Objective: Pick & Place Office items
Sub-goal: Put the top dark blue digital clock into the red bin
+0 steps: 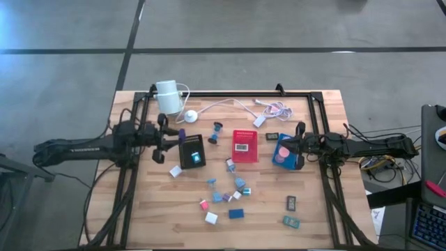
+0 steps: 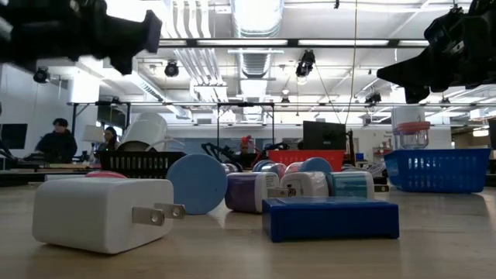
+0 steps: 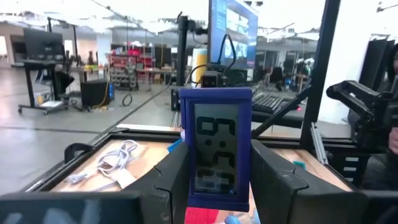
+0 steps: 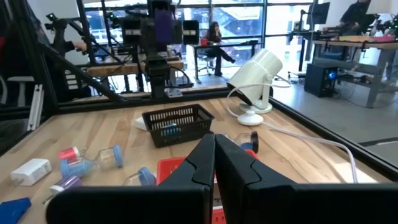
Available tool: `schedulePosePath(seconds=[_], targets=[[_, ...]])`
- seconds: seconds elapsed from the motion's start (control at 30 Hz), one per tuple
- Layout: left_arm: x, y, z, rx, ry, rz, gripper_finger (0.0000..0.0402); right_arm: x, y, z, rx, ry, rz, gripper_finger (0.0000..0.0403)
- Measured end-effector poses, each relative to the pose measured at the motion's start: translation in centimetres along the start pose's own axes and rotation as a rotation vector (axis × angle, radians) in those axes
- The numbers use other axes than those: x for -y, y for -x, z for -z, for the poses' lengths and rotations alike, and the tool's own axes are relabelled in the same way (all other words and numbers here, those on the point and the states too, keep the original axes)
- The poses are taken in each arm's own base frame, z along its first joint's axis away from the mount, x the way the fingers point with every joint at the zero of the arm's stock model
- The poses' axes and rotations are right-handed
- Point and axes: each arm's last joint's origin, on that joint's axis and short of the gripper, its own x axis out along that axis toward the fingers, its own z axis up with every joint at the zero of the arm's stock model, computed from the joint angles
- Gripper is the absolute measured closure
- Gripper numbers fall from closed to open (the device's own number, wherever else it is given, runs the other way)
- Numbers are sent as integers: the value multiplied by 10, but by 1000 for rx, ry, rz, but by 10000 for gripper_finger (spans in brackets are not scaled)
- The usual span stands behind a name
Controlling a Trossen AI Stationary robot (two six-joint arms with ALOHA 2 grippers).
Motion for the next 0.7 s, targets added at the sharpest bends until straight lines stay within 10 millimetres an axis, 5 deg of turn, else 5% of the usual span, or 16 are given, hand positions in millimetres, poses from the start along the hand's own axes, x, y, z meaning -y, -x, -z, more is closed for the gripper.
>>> schedulePosePath(seconds=[0.37, 0.53, 0.7], targets=[[-11, -65, -77, -82, -27, -37, 268, 1, 0, 0, 2, -12, 24, 394], [-19, -107, -82, -149, -22, -31, 268, 1, 0, 0, 2, -11, 25, 394], [-29, -150, -66, -245, 6, -34, 268, 1, 0, 0, 1, -6, 25, 394]])
